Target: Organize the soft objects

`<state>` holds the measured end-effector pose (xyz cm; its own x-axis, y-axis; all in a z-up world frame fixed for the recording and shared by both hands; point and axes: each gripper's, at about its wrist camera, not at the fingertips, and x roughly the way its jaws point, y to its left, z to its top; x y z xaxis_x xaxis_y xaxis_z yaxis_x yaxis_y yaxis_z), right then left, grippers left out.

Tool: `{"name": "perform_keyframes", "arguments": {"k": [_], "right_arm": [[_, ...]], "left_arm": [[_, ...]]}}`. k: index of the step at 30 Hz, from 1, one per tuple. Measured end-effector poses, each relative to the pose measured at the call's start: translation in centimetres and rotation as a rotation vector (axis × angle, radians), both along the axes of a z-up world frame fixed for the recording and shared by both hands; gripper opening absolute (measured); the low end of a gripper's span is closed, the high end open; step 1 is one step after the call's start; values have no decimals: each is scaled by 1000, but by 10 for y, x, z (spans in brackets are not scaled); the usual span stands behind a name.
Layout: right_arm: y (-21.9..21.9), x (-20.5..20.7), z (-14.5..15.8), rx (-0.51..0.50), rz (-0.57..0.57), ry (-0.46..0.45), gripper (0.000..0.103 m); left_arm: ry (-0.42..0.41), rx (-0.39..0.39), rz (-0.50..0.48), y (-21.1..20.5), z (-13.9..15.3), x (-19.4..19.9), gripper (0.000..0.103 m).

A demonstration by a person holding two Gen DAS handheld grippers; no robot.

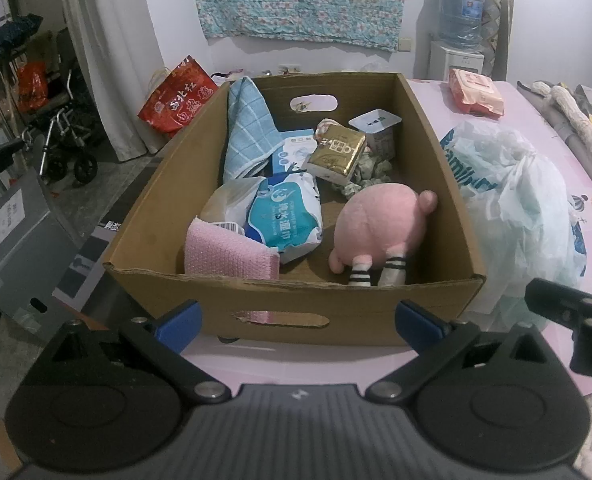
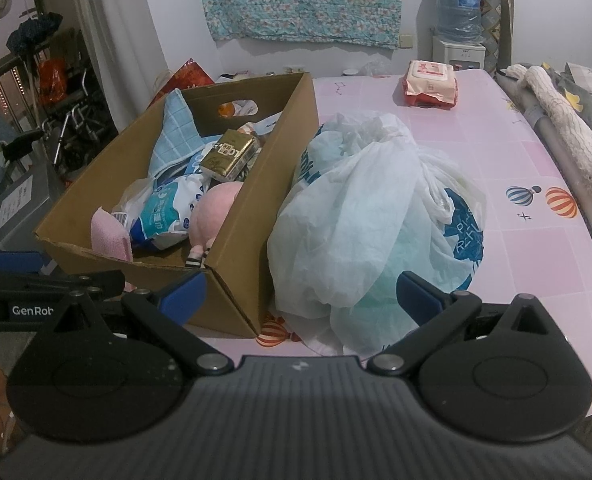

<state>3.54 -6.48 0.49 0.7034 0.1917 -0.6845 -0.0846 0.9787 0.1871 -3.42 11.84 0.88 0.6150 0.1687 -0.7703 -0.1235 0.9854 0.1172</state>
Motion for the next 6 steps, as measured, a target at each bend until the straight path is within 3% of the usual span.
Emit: {"name": "perform_keyframes", "arguments": {"k": [6], "right_arm": [[0, -1, -1, -3, 2, 0, 102]], "left_arm": [[-1, 1, 2, 1, -1, -1, 103]]}}
